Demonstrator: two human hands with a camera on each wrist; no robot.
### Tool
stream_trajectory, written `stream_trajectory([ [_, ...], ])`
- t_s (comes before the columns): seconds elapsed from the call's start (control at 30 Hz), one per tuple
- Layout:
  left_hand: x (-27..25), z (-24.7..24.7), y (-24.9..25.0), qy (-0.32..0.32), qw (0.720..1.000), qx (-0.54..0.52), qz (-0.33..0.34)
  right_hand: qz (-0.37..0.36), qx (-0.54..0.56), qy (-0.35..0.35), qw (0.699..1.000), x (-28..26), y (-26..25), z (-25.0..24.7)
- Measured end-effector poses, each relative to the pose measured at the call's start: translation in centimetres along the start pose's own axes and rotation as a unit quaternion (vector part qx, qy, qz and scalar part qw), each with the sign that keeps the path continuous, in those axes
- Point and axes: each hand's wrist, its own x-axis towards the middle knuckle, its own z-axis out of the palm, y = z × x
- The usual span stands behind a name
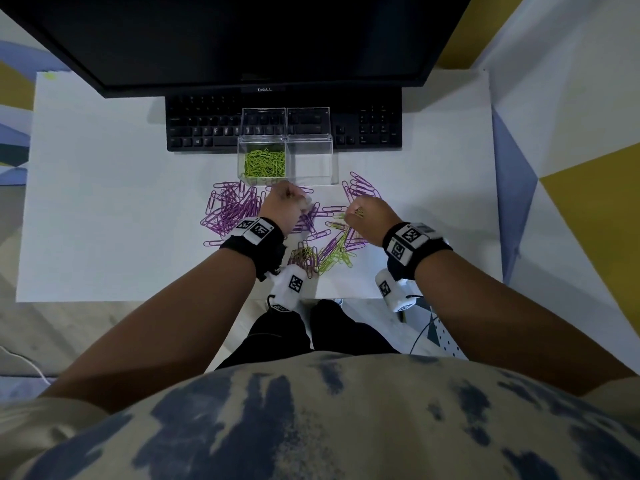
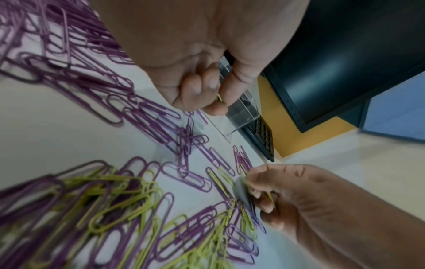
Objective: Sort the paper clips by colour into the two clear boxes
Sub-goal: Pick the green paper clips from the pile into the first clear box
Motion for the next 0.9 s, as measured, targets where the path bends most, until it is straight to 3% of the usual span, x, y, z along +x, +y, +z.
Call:
stream_trajectory([
  [0.17, -0.1, 1.1, -0.5, -0.073, 0.996, 0.049, 0.005, 0.066, 0.154, 0.021, 0.986, 0.2, 0.8, -1.7],
  [0.27, -0.3, 2.3, 0.0, -0.084, 0.989, 0.120, 0.029, 0.094, 0.322, 0.028, 0.942, -0.3, 0.7, -2.6],
  [0.4, -0.2, 3.0, -0.3, -0.122, 0.921, 0.347, 0.127, 0.112, 0.380, 0.020, 0.918, -0.7, 0.7, -3.0],
  [0.5, 0.2, 2.9, -0.8, -0.140, 0.876, 0.433, 0.158, 0.107, 0.356, 0.002, 0.928, -0.8, 0.7, -2.5],
  [0.67, 0.0, 2.2, -0.7, -0.156, 0.858, 0.455, 0.180, 0.029, 0.120, -0.008, 0.992, -0.7, 0.8, -1.0],
  [0.77, -0.3, 1.6, -0.7, -0.148, 0.883, 0.408, 0.181, -0.039, 0.012, 0.022, 0.999, -0.8, 0.5, -0.1],
  [0.9, -0.3, 0.3, -0.8, -0.092, 0.934, 0.317, 0.136, -0.061, -0.045, 0.041, 0.996, -0.1, 0.4, 0.8],
])
